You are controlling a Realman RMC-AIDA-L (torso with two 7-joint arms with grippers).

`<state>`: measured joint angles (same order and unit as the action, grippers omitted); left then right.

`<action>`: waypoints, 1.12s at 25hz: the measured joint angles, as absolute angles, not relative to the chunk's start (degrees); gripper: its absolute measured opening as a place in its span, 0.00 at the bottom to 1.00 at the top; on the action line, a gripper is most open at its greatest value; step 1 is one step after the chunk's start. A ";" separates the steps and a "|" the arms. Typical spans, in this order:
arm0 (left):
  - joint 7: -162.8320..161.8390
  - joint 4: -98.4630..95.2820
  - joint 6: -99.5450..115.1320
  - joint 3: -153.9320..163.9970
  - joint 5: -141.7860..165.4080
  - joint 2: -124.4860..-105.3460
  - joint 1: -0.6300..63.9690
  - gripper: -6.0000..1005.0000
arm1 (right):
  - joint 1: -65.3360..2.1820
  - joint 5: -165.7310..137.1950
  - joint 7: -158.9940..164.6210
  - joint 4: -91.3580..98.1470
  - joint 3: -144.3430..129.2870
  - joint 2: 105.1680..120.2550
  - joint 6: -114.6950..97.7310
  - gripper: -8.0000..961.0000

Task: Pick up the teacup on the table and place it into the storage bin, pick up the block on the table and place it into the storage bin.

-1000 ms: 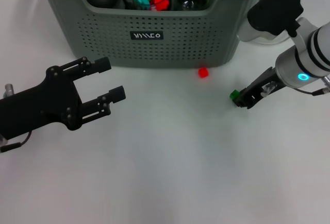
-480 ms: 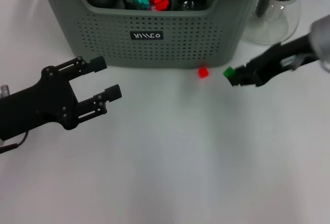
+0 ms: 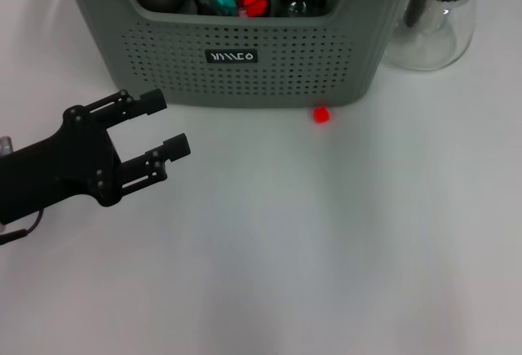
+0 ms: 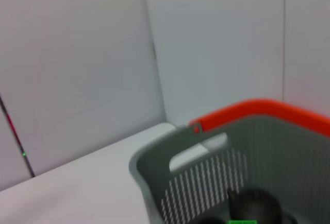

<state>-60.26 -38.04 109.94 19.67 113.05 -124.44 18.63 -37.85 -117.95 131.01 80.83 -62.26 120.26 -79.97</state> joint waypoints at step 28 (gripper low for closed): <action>-60.38 -36.12 109.42 19.69 112.93 -124.50 19.00 0.67 | -76.37 -145.73 157.44 27.42 -81.74 120.40 -42.46 0.22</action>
